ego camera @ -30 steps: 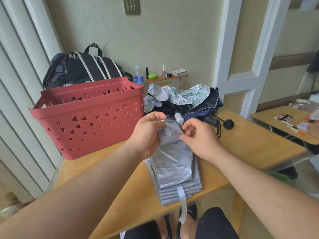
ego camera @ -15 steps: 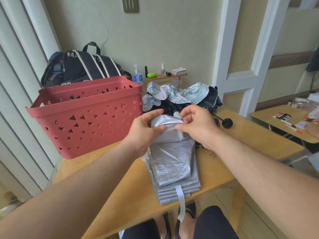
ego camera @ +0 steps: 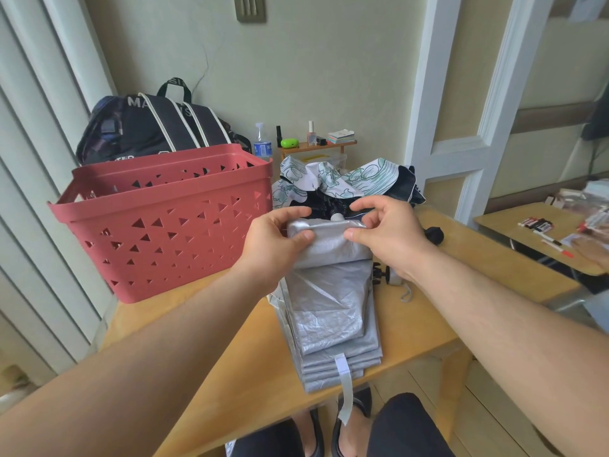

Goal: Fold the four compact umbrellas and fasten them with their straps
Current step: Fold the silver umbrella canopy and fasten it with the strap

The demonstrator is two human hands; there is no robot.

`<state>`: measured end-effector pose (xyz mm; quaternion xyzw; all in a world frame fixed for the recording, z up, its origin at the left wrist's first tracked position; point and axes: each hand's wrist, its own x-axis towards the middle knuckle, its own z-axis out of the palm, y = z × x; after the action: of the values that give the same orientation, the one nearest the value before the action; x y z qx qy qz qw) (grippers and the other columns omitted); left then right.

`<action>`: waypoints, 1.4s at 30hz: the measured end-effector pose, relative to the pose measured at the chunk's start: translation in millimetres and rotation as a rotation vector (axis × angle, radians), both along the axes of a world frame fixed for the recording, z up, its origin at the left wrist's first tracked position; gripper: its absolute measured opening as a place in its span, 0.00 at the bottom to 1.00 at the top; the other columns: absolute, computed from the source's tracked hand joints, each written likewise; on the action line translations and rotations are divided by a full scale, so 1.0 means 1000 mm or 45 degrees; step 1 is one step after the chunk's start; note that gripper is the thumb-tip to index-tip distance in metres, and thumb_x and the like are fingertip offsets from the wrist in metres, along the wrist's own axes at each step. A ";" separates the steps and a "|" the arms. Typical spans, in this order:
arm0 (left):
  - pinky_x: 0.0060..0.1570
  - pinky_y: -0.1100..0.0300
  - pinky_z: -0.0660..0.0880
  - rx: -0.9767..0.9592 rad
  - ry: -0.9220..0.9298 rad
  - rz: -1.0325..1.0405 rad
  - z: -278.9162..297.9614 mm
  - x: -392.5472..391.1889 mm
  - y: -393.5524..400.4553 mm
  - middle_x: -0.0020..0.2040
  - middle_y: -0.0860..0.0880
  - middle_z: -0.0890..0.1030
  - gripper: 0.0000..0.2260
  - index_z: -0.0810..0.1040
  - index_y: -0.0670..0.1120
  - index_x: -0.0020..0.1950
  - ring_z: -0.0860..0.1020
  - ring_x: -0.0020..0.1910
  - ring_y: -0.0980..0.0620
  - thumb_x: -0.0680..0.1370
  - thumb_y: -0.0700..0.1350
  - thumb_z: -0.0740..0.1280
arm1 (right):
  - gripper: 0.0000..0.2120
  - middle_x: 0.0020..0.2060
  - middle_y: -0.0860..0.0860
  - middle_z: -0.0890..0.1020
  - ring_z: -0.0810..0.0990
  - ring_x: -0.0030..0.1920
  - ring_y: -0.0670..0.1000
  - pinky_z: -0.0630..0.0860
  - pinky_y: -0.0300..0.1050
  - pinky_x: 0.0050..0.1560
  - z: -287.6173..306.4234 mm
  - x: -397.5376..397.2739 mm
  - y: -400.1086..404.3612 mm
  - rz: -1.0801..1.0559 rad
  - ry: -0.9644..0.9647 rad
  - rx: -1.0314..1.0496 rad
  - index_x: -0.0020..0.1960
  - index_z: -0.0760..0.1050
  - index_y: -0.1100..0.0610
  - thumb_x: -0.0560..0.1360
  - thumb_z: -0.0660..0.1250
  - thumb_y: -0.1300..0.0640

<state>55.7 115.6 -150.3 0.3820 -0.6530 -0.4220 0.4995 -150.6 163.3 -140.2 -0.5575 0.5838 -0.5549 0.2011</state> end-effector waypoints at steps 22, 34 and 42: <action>0.50 0.61 0.81 -0.282 -0.398 0.162 0.008 0.021 0.015 0.43 0.55 0.85 0.12 0.86 0.58 0.54 0.79 0.39 0.61 0.73 0.46 0.81 | 0.14 0.35 0.44 0.77 0.75 0.35 0.45 0.77 0.51 0.45 -0.002 -0.020 0.017 0.002 0.308 0.103 0.48 0.83 0.43 0.68 0.83 0.55; 0.59 0.63 0.70 -0.560 -0.682 0.095 0.005 0.026 0.032 0.60 0.59 0.78 0.21 0.80 0.61 0.63 0.75 0.58 0.61 0.72 0.52 0.80 | 0.04 0.44 0.45 0.79 0.77 0.46 0.47 0.70 0.42 0.50 -0.007 -0.012 0.039 -0.057 0.690 -0.094 0.47 0.85 0.43 0.76 0.76 0.53; 0.53 0.56 0.77 -0.882 -0.938 0.077 -0.012 0.036 0.041 0.46 0.58 0.84 0.12 0.87 0.53 0.49 0.79 0.50 0.51 0.72 0.37 0.75 | 0.02 0.51 0.44 0.78 0.76 0.53 0.52 0.78 0.54 0.52 -0.029 -0.011 0.061 -0.066 1.090 -0.403 0.44 0.85 0.50 0.73 0.78 0.54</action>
<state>92.2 157.0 -161.8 0.3361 -0.8762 -0.0033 0.3454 -161.2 224.4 -169.7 -0.7459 0.5360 -0.3616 -0.1599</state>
